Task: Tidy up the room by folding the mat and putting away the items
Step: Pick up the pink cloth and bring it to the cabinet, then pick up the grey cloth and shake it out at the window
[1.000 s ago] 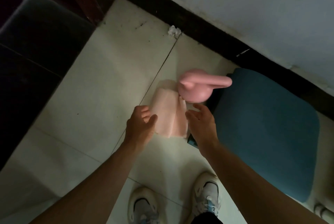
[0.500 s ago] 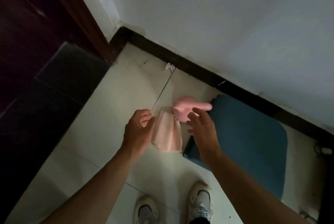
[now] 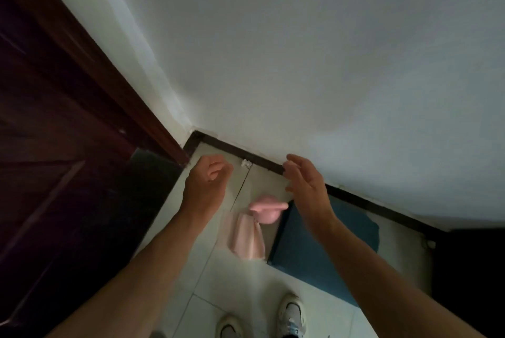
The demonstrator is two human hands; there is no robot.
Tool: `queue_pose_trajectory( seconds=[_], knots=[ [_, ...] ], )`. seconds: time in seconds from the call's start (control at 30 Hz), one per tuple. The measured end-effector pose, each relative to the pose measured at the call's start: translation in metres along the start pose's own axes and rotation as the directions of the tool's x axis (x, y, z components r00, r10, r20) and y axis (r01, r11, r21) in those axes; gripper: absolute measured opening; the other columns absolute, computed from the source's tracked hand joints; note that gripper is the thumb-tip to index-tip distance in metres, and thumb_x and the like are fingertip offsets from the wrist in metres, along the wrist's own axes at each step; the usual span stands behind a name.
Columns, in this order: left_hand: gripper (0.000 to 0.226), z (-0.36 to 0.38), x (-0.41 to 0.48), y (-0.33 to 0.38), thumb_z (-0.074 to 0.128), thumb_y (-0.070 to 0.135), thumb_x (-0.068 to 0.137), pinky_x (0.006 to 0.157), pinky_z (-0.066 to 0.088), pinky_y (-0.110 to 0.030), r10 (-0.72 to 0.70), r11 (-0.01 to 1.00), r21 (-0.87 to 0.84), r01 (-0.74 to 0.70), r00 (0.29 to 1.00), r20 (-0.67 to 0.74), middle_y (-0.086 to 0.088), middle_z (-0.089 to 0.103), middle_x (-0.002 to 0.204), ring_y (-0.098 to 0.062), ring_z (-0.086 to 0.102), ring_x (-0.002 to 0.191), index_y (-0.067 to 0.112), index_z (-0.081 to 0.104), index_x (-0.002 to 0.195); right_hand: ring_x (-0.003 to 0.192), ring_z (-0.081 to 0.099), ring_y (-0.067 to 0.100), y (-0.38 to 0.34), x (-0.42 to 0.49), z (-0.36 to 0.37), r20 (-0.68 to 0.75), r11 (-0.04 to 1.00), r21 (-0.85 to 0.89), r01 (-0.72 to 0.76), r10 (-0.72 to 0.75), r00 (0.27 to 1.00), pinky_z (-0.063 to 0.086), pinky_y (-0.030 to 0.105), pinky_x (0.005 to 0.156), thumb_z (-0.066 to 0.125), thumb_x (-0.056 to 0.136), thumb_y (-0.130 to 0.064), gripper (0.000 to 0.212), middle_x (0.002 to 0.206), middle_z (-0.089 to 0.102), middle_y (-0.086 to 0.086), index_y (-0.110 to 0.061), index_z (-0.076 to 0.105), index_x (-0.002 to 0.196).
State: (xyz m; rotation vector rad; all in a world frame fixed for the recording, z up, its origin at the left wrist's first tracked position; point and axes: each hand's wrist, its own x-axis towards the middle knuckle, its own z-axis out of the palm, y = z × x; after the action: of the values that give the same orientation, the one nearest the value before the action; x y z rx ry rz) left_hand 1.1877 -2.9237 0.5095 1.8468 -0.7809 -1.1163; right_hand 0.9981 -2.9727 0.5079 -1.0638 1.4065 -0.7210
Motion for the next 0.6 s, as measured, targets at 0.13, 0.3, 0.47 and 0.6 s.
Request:
queue_pose_trajectory(
  seconds=[0.13,0.3,0.47,0.6],
  knots=[
    [0.040,0.003,-0.054,0.101,0.068,0.042,0.082,0.105,0.051,-0.045,0.000,0.999,-0.051,0.001,1.000,0.022,0.008,0.070,0.116,-0.009,0.064,0.114,0.026,0.063,0.118,0.120,0.060,0.019,-0.089,-0.038,-0.036,-0.005,0.997,0.071,0.032,-0.032,0.999,0.047,0.049,0.108,0.052,0.102,-0.036,0.034,0.129,0.064,0.001,-0.021,0.058,0.132],
    [0.041,0.008,-0.121,0.205,0.069,0.035,0.089,0.107,0.049,-0.045,0.062,0.996,-0.067,-0.056,0.994,0.087,0.004,0.069,0.122,-0.012,0.064,0.116,0.020,0.062,0.126,0.117,0.062,0.018,-0.191,-0.100,-0.089,0.008,0.988,0.122,0.092,-0.093,0.996,0.053,0.037,0.097,0.045,0.105,-0.033,0.035,0.131,0.062,0.003,-0.019,0.055,0.136],
    [0.038,0.002,-0.168,0.278,0.068,0.036,0.083,0.105,0.052,-0.043,0.151,0.985,-0.104,-0.139,0.981,0.124,0.007,0.071,0.116,-0.009,0.066,0.112,0.025,0.065,0.118,0.118,0.062,0.014,-0.255,-0.168,-0.126,-0.051,0.970,0.175,0.169,-0.162,0.985,0.052,0.035,0.098,0.042,0.106,-0.033,0.035,0.129,0.064,-0.001,-0.020,0.056,0.135],
    [0.029,-0.009,-0.197,0.313,0.069,0.030,0.087,0.104,0.052,-0.041,0.184,0.978,-0.130,-0.161,0.964,0.190,0.008,0.073,0.115,-0.011,0.066,0.112,0.026,0.067,0.115,0.116,0.064,0.013,-0.293,-0.212,-0.135,-0.141,0.953,0.218,0.209,-0.181,0.973,0.054,0.038,0.098,0.041,0.106,-0.033,0.033,0.127,0.065,-0.001,-0.022,0.058,0.132]
  ],
)
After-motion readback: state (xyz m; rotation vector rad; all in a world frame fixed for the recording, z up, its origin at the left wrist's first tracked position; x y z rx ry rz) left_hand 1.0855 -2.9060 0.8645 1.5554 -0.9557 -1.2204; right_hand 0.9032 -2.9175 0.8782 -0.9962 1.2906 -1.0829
